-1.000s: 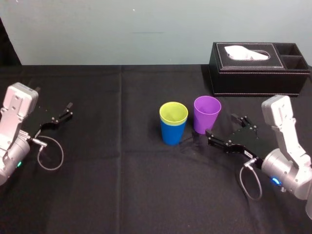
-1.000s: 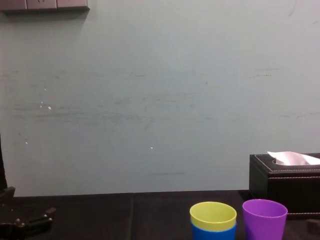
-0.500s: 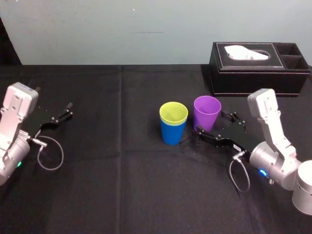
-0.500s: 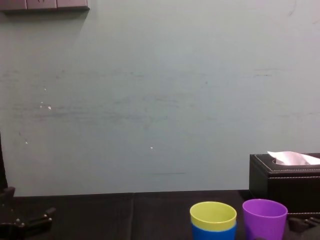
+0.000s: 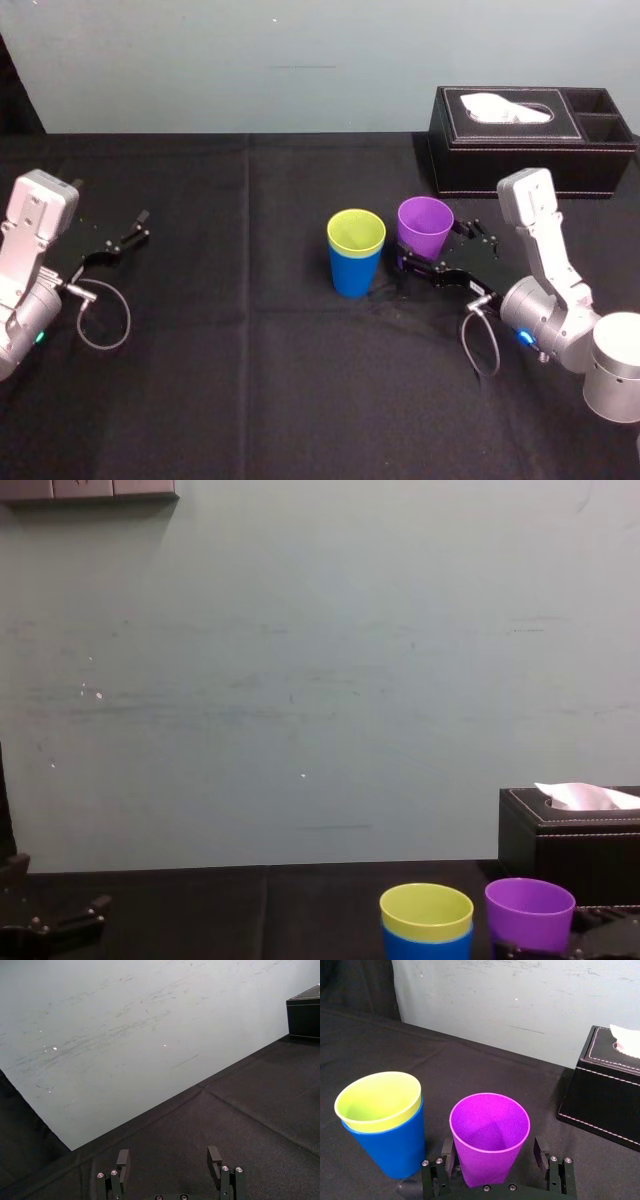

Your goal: Stack the three plastic cups sequentially using one hand.

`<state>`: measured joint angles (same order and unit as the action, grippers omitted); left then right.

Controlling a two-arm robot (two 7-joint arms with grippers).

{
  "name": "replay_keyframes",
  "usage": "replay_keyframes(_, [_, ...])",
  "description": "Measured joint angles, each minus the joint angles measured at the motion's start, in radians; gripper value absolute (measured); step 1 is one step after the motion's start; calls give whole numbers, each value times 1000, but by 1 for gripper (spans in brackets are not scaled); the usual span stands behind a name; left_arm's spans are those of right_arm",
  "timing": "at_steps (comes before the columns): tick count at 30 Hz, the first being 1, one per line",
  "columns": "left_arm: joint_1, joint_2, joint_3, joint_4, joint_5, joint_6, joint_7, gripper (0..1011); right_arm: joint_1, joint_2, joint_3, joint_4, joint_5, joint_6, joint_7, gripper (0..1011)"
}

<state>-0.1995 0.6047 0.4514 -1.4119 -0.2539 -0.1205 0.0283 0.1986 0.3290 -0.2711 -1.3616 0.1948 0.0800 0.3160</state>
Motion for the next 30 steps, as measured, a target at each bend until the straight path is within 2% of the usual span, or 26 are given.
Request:
replay_keyframes(16, [0,0,0,0,0,0,0,1012,28,-26,-2,40,1,5,4,1000])
replay_keyframes(25, [0,0,0,0,0,0,0,1011,31,-29,-2,45,3,4,6,1000])
replay_keyframes(30, [0,0,0,0,0,0,0,1011,30,-28,-2,44,3,4,6,929])
